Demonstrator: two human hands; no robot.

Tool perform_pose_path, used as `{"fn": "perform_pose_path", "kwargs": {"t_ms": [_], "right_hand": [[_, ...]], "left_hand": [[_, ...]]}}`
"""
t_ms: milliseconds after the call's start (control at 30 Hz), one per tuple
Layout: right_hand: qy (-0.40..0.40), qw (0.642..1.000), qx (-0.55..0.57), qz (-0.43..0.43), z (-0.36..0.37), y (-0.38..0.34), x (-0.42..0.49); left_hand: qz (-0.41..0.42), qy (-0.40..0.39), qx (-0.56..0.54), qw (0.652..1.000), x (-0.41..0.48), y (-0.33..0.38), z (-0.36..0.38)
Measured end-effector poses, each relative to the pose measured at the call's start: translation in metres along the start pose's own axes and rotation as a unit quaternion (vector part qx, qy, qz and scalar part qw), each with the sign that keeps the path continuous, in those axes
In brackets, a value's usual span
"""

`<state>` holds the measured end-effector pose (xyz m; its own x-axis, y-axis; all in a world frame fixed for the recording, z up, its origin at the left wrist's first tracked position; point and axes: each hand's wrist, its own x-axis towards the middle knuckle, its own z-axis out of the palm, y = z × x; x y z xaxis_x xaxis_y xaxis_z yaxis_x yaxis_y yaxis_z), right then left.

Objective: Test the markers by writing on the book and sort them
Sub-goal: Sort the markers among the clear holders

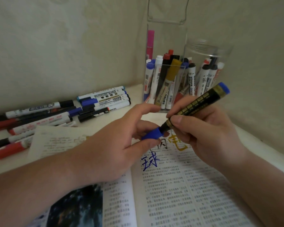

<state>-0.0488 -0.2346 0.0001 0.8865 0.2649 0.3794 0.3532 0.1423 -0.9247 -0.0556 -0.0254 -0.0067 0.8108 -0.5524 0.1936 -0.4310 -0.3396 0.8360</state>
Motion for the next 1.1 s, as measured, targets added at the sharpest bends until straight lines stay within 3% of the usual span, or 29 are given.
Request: {"fn": "perform_pose_path", "kwargs": {"t_ms": [200, 333, 500, 833, 900, 967, 1100], "right_hand": [[-0.096, 0.992, -0.077, -0.017, 0.01, 0.001, -0.005], [-0.042, 0.968, -0.241, -0.06, 0.015, 0.006, -0.006], [0.001, 0.943, -0.329, -0.06, 0.023, 0.005, -0.003], [0.013, 0.931, -0.364, 0.009, 0.032, 0.003, 0.002], [0.034, 0.929, -0.368, -0.006, 0.031, 0.005, 0.0], [0.068, 0.951, -0.299, -0.033, 0.029, 0.004, -0.002], [0.09, 0.959, -0.229, -0.14, 0.028, -0.001, 0.0]], "left_hand": [[0.004, 0.029, 0.107, 0.994, 0.003, -0.002, -0.003], [0.026, 0.046, 0.18, 0.982, 0.007, -0.012, -0.007], [0.053, 0.039, 0.203, 0.977, 0.008, -0.017, -0.006], [0.075, 0.044, 0.18, 0.98, 0.008, -0.018, -0.005], [0.075, 0.049, 0.189, 0.978, 0.008, -0.017, -0.004], [0.078, 0.059, 0.2, 0.975, 0.008, -0.015, -0.002], [0.077, 0.095, 0.196, 0.973, 0.01, -0.01, -0.003]]}}
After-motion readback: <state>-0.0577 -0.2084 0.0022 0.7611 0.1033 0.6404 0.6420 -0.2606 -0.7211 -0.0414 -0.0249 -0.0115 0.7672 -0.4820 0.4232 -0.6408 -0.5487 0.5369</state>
